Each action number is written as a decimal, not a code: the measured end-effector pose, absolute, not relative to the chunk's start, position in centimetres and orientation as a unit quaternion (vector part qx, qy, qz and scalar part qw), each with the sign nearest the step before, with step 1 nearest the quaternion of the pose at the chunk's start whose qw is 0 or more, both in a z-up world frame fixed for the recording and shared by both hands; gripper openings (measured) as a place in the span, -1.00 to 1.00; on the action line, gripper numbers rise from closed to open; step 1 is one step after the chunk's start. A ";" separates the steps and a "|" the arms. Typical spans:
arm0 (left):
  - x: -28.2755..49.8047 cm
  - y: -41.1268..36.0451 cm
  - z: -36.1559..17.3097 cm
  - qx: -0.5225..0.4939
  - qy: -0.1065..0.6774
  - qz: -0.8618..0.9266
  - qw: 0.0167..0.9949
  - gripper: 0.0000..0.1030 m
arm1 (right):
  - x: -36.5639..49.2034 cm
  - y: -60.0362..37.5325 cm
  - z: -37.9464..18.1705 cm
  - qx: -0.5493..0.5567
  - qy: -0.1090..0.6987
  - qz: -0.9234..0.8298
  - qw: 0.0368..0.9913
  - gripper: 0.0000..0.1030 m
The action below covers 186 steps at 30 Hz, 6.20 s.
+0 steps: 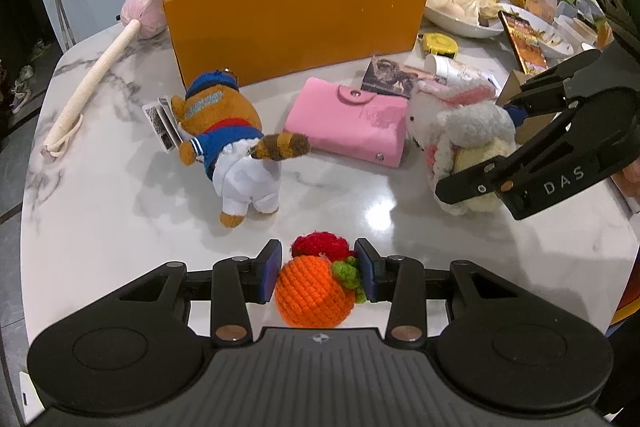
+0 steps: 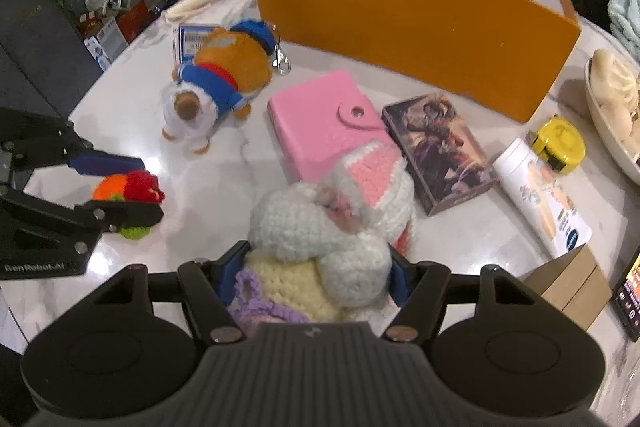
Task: Organize objects
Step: 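Close the left gripper on the orange fruit while the right gripper grips the crocheted bunny, then carry the orange fruit with the left gripper while the right gripper carries the bunny to the box, then open the left gripper to drop the fruit while the right gripper releases the bunny into the box, then withdraw both grippers up and away from the orange box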
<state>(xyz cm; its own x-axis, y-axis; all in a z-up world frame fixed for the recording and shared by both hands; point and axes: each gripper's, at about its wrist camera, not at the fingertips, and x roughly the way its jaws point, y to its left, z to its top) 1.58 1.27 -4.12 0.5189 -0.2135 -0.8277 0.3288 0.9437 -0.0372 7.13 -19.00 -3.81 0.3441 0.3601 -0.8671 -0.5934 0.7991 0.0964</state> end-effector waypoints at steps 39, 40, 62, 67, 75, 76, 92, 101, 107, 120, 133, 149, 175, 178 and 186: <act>12.1 5.1 9.1 -0.039 0.301 -0.045 0.952 -0.11 | 15.8 -13.3 12.9 -0.043 0.263 0.258 0.929 0.36; 12.6 5.1 9.3 -0.040 0.299 -0.041 0.953 -0.11 | 16.4 -13.2 13.2 -0.035 0.259 0.257 0.930 0.36; 19.9 1.5 5.3 -0.009 0.333 -0.018 0.943 -0.10 | 26.9 -16.1 5.7 -0.006 0.317 0.210 0.925 0.36; 21.4 1.2 4.0 -0.016 0.345 -0.013 0.939 -0.11 | 27.9 -15.8 3.8 -0.015 0.333 0.213 0.919 0.36; 23.2 1.0 1.8 -0.009 0.369 0.004 0.929 -0.10 | 29.2 -15.3 1.5 -0.022 0.358 0.215 0.908 0.36; 23.3 1.0 1.5 -0.008 0.373 0.006 0.928 -0.11 | 29.2 -15.2 1.2 -0.024 0.361 0.216 0.907 0.36; 23.9 0.4 0.0 0.009 0.390 0.021 0.921 -0.07 | 29.4 -15.0 0.1 -0.035 0.369 0.215 0.903 0.42; 23.5 0.5 0.6 0.009 0.361 0.035 0.932 0.44 | 29.3 -16.2 1.5 0.021 0.338 0.186 0.922 0.45; 23.4 0.5 1.1 0.009 0.353 0.032 0.935 0.44 | 29.3 -16.8 2.5 0.029 0.313 0.160 0.936 0.13; 23.0 -0.3 0.4 0.028 0.363 0.014 0.931 0.45 | 29.5 -15.2 1.1 -0.015 0.364 0.187 0.912 -0.25; 22.4 -0.4 0.3 0.036 0.363 0.011 0.931 0.45 | 29.4 -15.3 0.4 -0.011 0.382 0.189 0.904 -0.17; 17.2 1.4 5.7 0.009 0.298 -0.009 0.954 0.45 | 23.7 -15.6 5.2 -0.014 0.316 0.221 0.923 -0.10; 7.5 2.3 4.0 -0.009 0.330 -0.065 0.942 0.54 | 9.0 -19.9 1.4 -0.104 0.369 0.285 0.879 0.11; 7.3 1.9 2.1 -0.017 0.346 -0.074 0.935 0.54 | 8.7 -20.5 0.4 -0.104 0.380 0.285 0.874 0.12; 6.2 0.4 -2.8 0.036 0.399 -0.083 0.912 0.55 | 9.8 -23.0 -2.1 -0.064 0.423 0.270 0.862 0.17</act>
<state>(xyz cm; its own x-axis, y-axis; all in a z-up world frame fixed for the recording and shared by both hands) 6.19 0.40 -2.78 0.6672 -0.1231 -0.7346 0.1802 0.9836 -0.0012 9.79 -22.99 -2.10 0.4961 0.4116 -0.7645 -0.5207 0.8456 0.1174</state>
